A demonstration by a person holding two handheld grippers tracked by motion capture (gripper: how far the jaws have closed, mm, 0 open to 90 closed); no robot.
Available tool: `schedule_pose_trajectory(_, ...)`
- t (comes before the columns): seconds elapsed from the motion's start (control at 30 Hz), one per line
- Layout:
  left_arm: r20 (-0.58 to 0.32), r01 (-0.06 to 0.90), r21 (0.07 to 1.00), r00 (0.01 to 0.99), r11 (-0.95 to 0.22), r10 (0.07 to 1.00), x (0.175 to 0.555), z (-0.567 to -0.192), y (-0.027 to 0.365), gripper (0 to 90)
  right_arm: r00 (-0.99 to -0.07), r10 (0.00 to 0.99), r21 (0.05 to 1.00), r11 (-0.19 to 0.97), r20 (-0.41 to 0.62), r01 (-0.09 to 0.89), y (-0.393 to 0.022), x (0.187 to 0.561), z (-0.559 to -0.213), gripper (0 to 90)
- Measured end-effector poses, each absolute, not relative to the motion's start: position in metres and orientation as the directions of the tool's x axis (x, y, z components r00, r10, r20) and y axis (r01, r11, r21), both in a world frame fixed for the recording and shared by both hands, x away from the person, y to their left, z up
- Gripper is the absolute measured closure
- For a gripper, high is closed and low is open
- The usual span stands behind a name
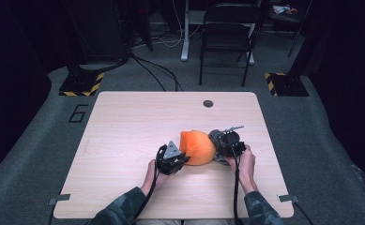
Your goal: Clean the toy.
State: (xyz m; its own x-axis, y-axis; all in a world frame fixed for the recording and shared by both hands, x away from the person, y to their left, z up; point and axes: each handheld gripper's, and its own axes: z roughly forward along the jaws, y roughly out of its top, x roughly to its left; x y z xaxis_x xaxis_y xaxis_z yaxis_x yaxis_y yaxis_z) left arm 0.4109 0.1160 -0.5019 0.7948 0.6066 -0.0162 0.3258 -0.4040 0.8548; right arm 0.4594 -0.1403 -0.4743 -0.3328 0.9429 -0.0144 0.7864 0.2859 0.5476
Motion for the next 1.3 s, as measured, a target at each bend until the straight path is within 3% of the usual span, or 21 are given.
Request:
schedule_pose_trajectory(0.1, -0.019, 0.326, 0.857, 0.795, -0.400, 0.606, 0.411, -0.502, 0.117, 78.8, -0.310, 0.951, 0.551, 0.259, 0.000, 0.793, -0.143, 0.460, -0.471, 71.9)
schedule_pose_trajectory(0.27, 0.000, 0.321, 0.852, 0.789, -0.413, 0.614, 0.411, -0.502, 0.115, 79.0, -0.346, 0.938, 0.648, 0.249, 0.024, 0.720, -0.138, 0.449, -0.438, 72.1)
schedule_pose_trajectory(0.5, -0.001, 0.321, 0.856, 0.786, -0.406, 0.618, 0.408, -0.502, 0.113, 78.9, -0.536, 0.844, 0.754, 0.340, 0.019, 0.562, -0.082, 0.420, -0.405, 72.1)
schedule_pose_trajectory(0.77, 0.018, 0.308, 0.852, 0.790, -0.423, 0.612, 0.408, -0.501, 0.112, 78.9, -0.540, 0.839, 0.716, 0.419, -0.069, 0.558, -0.067, 0.419, -0.421, 72.0)
schedule_pose_trajectory(1.3, 0.001, 0.315, 0.855, 0.793, -0.412, 0.609, 0.409, -0.502, 0.113, 78.8, -0.464, 0.886, 0.674, 0.357, -0.024, 0.646, -0.107, 0.433, -0.428, 71.8)
